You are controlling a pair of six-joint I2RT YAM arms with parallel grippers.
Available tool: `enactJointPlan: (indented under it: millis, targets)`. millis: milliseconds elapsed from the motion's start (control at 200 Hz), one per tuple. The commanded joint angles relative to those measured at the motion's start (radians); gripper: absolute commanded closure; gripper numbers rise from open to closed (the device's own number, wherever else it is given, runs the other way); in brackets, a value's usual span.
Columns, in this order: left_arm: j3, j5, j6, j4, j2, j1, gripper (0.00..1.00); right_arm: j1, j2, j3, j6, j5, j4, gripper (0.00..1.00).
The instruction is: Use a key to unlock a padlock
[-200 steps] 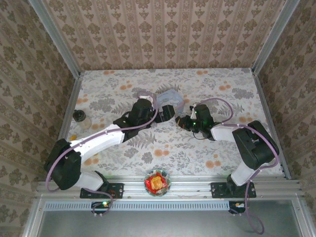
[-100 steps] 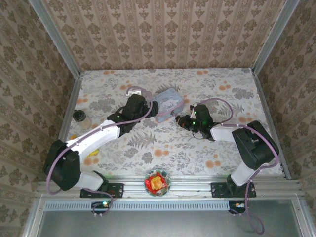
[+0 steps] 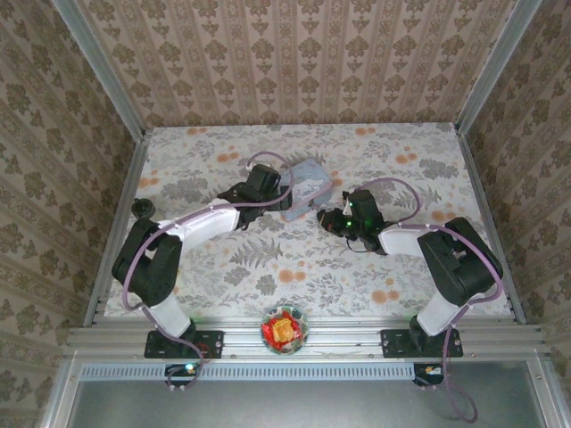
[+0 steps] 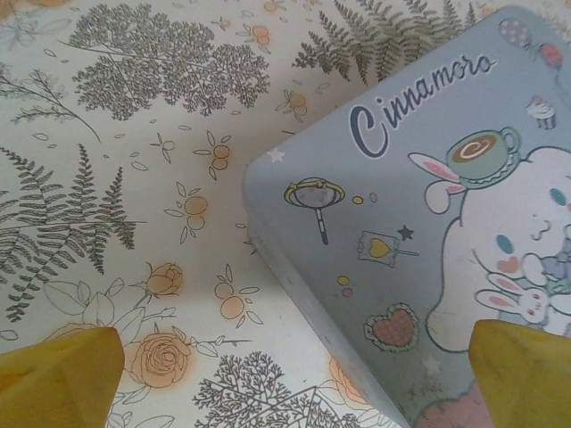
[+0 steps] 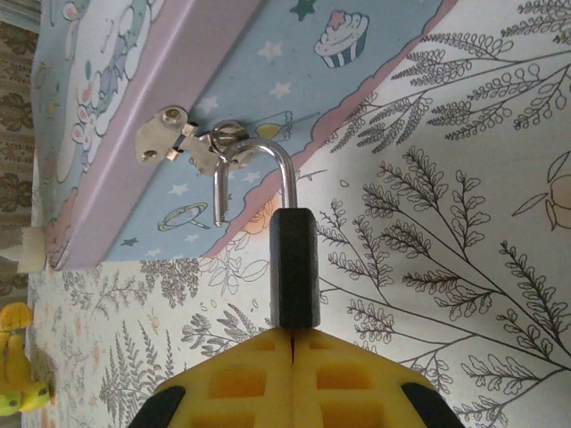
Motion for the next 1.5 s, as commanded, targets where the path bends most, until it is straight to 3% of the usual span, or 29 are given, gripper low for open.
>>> enactJointPlan:
  millis: [0, 290, 550, 860, 1075, 1495]
  targets:
    - [0.029, 0.022, 0.037, -0.029, 0.031, 0.015, 0.00, 0.004, 0.040, 0.016, -0.021, 0.048, -0.041, 0.94]
    - [0.017, 0.008, 0.037, -0.033, 0.054, 0.022, 0.00, 0.005, 0.084, 0.021, -0.029, 0.042, -0.032, 0.84]
    - [0.013, 0.012, 0.033, -0.031, 0.058, 0.032, 0.00, 0.006, 0.007, 0.011, -0.052, 0.083, -0.098, 0.73]
    - [0.020, 0.016, 0.020, -0.034, 0.064, 0.037, 0.00, 0.051, -0.078, 0.089, -0.128, 0.232, -0.326, 0.61]
    - [0.046, 0.030, 0.008, -0.048, 0.088, 0.040, 0.00, 0.137, -0.014, 0.223, -0.186, 0.381, -0.484, 0.52]
    - [0.081, 0.044, 0.011, -0.065, 0.110, 0.042, 0.00, 0.204, 0.156, 0.409, -0.205, 0.525, -0.614, 0.37]
